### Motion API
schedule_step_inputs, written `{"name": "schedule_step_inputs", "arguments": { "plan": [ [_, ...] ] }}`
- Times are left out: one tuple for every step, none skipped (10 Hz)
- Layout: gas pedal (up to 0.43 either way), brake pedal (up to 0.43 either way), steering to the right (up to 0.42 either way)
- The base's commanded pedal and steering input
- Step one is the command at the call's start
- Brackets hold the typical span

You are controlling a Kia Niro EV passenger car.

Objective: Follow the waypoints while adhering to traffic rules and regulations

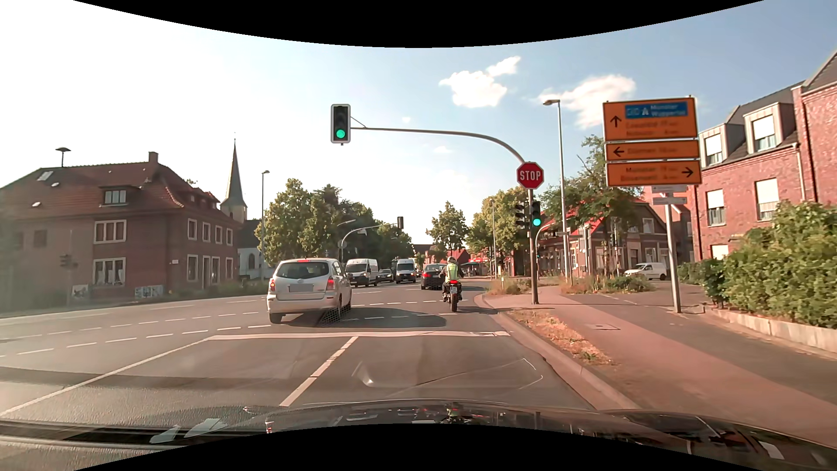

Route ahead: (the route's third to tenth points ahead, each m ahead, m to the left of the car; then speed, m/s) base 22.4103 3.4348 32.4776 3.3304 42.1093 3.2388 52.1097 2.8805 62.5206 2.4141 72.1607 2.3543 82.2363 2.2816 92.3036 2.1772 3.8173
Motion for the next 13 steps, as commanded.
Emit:
{"name": "schedule_step_inputs", "arguments": {
  "plan": [
    [0.319,0.000,0.007],
    [0.319,0.000,0.007],
    [0.319,0.000,0.006],
    [0.319,0.000,0.006],
    [0.319,0.000,0.006],
    [0.319,0.000,0.005],
    [0.319,0.000,0.005],
    [0.319,0.000,0.006],
    [0.319,0.000,0.005],
    [0.319,0.000,0.004],
    [0.319,0.000,0.005],
    [0.319,0.000,0.007],
    [0.319,0.000,0.008]
  ]
}}
